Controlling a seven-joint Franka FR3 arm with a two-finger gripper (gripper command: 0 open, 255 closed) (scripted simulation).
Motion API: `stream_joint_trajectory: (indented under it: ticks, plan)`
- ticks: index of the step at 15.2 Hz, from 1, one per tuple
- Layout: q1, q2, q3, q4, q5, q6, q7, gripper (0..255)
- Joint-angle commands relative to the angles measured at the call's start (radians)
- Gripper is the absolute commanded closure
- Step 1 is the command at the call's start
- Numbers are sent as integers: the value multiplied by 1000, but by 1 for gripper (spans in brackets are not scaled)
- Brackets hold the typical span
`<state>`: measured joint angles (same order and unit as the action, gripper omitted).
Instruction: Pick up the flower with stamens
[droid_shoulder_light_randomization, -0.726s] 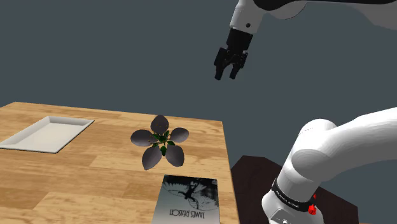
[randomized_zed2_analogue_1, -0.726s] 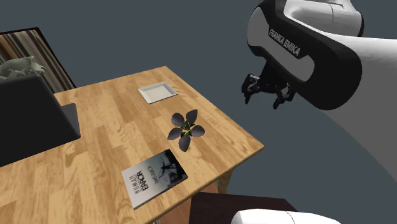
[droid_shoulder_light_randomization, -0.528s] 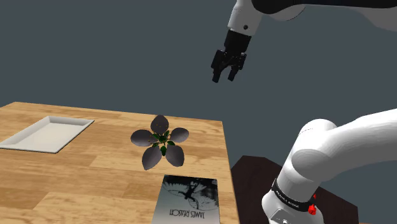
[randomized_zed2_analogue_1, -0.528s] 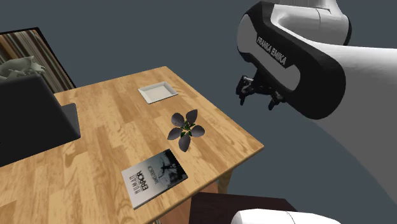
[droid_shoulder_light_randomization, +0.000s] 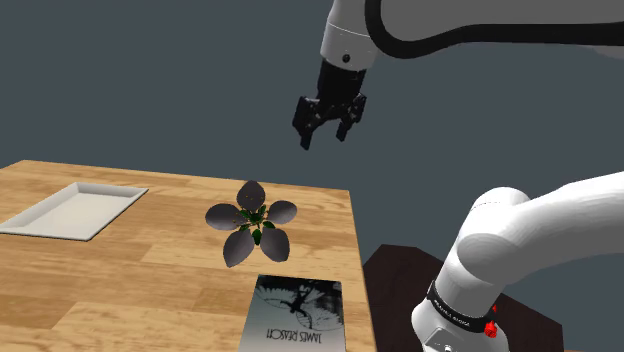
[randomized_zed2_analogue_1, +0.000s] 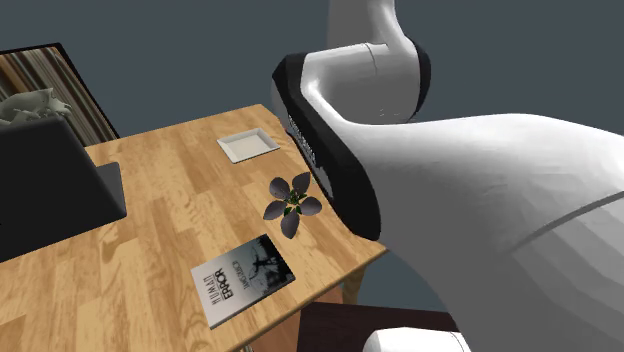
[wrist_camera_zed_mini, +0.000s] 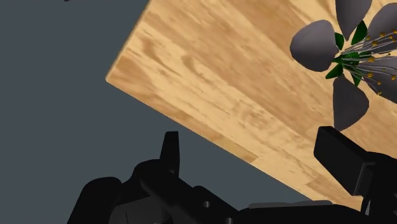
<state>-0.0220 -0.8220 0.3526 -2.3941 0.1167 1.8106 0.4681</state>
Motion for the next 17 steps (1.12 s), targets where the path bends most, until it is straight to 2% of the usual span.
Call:
stream_joint_trajectory:
  ticks: [1,4,7,10,12,17]
  plan:
    - [-16,31,94,10,-3,35,102,0]
    - [-56,88,231,49,-24,64,247,0]
    - [-120,163,380,110,-66,81,398,0]
    - [-218,257,551,192,-132,83,557,0]
    - [-311,330,688,258,-193,72,670,0]
    - [-335,345,732,224,-202,117,705,0]
